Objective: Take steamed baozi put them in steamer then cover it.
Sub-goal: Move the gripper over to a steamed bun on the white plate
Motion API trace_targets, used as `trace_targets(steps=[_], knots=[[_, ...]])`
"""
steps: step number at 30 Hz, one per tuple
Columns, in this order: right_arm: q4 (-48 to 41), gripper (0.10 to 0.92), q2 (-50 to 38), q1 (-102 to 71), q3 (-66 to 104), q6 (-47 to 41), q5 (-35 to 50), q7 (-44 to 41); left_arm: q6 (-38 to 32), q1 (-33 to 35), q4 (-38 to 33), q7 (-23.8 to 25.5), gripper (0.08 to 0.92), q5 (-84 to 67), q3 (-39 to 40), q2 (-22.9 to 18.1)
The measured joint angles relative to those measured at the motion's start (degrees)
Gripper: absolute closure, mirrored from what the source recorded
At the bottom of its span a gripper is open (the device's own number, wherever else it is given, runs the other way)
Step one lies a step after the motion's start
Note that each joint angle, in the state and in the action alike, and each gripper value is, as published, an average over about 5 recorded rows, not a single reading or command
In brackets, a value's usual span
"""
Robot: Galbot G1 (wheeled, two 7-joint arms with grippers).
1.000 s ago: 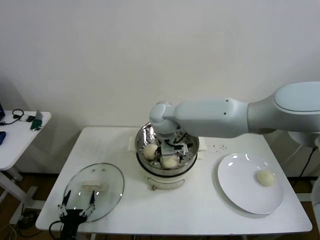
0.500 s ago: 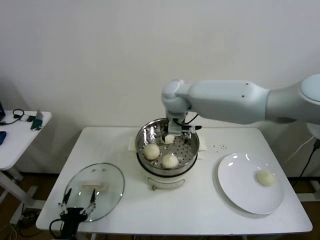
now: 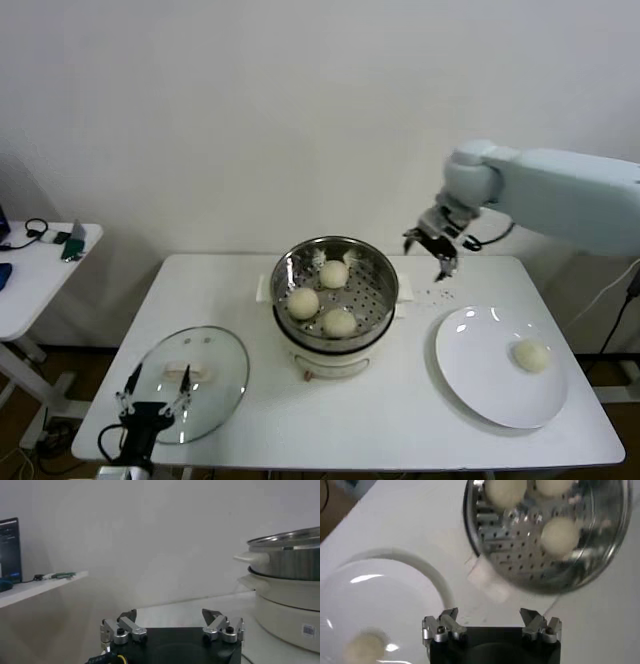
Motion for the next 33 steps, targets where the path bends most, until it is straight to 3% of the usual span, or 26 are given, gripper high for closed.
trace_targets(steps=[14,33], knots=[[-3.92,0.203,-14.17,-24.1,19.53,-4.85,-7.2,-2.39,0.9,0.06,-1.23,-0.14,0.177,-0.11,-0.75,-1.08],[-15.99,0.203,-13.19,-42.67,36.98,-2.2,-18.74,-2.89,1.79,-0.37,-1.16,-0.26,0.177,0.26,-1.07,-1.58]])
